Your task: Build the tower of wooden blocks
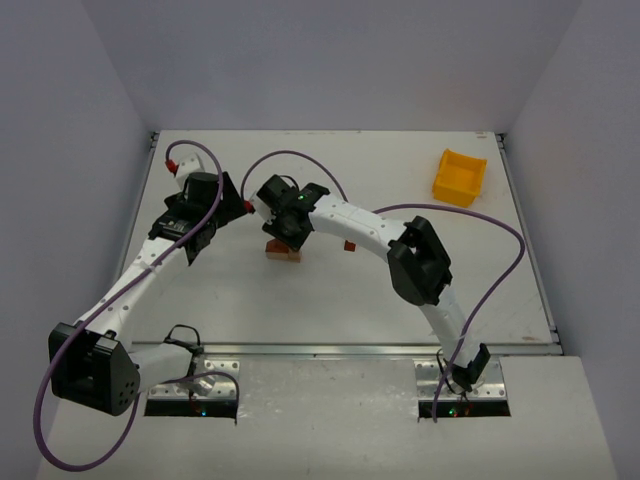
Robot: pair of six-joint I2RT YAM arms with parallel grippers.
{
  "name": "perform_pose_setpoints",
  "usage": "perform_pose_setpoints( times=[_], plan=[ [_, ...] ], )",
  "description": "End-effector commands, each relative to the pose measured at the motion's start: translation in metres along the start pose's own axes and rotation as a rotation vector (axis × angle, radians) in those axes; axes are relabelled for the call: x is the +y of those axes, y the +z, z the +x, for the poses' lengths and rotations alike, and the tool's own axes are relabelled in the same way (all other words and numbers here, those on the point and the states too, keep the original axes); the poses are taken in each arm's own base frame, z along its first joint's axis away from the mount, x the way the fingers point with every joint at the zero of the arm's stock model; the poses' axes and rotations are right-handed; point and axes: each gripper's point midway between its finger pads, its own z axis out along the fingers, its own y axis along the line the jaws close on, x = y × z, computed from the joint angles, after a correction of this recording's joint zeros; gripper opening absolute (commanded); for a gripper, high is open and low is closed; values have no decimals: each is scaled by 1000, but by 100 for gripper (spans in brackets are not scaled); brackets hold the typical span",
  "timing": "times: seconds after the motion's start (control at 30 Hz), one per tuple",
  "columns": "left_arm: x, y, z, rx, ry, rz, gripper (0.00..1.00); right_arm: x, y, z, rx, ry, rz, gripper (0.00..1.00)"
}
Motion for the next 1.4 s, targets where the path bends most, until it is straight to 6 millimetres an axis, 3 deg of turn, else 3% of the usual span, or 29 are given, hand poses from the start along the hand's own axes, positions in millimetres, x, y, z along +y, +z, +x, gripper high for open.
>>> perform_pose_setpoints(
  times=[0.0, 1.37],
  plan=[
    [-15, -1, -24, -82, -56, 56, 100, 17, -4, -8, -6, -62, -36, 14],
    [-16, 0, -23, -81, -61, 59, 100, 19, 2, -2, 31, -65, -40, 22]
  ],
)
